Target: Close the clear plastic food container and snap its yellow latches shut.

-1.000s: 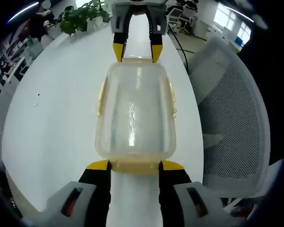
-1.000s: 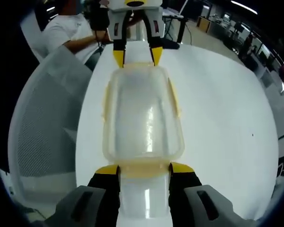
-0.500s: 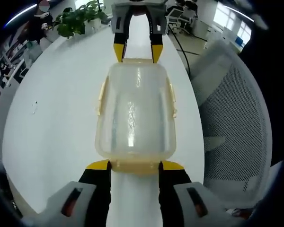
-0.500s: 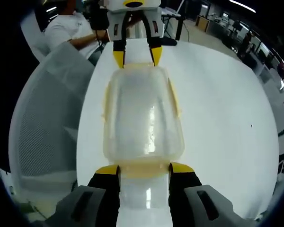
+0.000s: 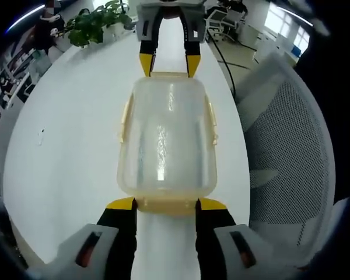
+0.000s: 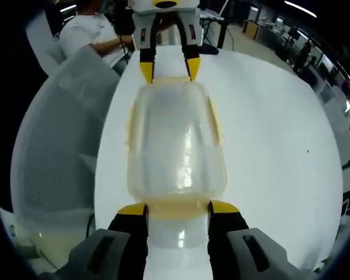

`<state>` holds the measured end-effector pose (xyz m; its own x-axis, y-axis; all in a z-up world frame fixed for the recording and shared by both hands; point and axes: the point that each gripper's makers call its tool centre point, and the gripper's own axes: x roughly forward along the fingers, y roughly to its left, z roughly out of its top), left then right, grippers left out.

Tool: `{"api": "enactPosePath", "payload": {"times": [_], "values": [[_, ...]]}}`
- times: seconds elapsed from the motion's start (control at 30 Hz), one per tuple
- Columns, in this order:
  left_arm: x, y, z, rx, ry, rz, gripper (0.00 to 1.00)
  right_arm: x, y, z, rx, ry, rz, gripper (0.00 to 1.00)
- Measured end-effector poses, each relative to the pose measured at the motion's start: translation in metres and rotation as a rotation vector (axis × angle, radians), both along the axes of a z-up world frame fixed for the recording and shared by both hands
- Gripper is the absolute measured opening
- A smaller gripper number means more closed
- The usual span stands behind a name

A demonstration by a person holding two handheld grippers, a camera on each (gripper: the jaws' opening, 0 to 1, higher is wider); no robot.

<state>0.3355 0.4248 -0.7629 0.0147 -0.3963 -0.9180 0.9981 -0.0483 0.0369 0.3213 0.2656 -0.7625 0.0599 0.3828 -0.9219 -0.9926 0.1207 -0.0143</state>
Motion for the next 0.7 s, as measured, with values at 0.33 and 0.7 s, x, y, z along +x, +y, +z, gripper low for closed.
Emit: {"api": "enactPosePath", "payload": {"times": [0.33, 0.7], "values": [[-0.003, -0.019, 0.000, 0.000, 0.002, 0.007, 0.37, -0.002, -0.019, -0.001, -0.008, 0.002, 0.006, 0.39], [-0.004, -0.042, -0.004, -0.001, 0.013, 0.007, 0.37, -0.003, -0.042, -0.002, -0.012, 0.006, 0.007, 0.39]]}}
